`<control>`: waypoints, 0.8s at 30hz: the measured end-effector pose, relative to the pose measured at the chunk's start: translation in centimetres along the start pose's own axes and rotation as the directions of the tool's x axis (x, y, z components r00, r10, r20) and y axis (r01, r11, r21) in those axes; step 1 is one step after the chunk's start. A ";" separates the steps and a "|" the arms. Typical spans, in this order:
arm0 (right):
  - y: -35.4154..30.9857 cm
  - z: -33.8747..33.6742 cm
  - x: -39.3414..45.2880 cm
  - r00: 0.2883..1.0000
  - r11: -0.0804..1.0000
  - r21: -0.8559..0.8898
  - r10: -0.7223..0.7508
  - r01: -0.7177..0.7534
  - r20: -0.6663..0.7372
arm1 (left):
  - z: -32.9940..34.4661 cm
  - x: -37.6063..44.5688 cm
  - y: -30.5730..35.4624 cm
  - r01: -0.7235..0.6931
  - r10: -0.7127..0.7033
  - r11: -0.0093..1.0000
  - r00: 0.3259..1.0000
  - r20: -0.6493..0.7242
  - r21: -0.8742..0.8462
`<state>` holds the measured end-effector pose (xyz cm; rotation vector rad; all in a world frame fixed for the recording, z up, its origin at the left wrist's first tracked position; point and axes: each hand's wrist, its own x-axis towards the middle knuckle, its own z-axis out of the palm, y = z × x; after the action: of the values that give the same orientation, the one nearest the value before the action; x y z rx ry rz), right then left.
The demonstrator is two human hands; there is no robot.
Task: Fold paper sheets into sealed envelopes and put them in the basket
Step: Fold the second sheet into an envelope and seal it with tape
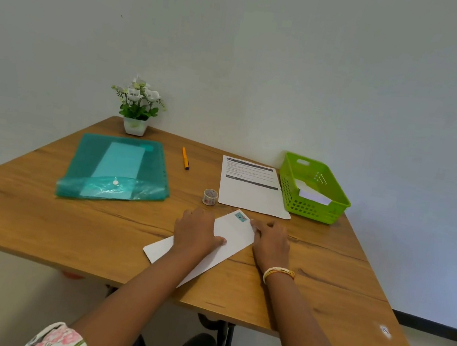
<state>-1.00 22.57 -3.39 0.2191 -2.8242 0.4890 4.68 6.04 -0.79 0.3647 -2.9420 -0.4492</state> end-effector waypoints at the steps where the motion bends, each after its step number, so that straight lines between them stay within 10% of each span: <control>1: -0.1 0.0 -0.2 0.999 1.000 0.023 0.019 -0.018 -0.036 | 0.1 -0.1 0.3 0.016 -0.016 1.000 1.000 0.010 -0.008; 11: -1.0 -0.3 -2.9 0.991 0.964 0.263 0.067 -0.033 -0.119 | -0.5 0.1 2.0 0.270 -0.199 0.910 0.950 0.241 -0.314; 16: -0.5 -1.6 -2.7 0.980 0.815 0.550 0.198 -0.185 0.037 | -1.0 0.6 1.8 0.395 -0.184 0.526 0.918 0.353 -0.753; 24: 1.0 -6.8 -1.4 0.922 0.729 0.565 0.290 -0.386 0.255 | -4.1 3.0 4.6 0.342 -0.290 0.105 0.909 0.300 -0.934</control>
<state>1.80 25.99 2.11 -0.1656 -2.7479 1.5317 1.50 8.34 4.86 0.7481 -1.8203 -2.2436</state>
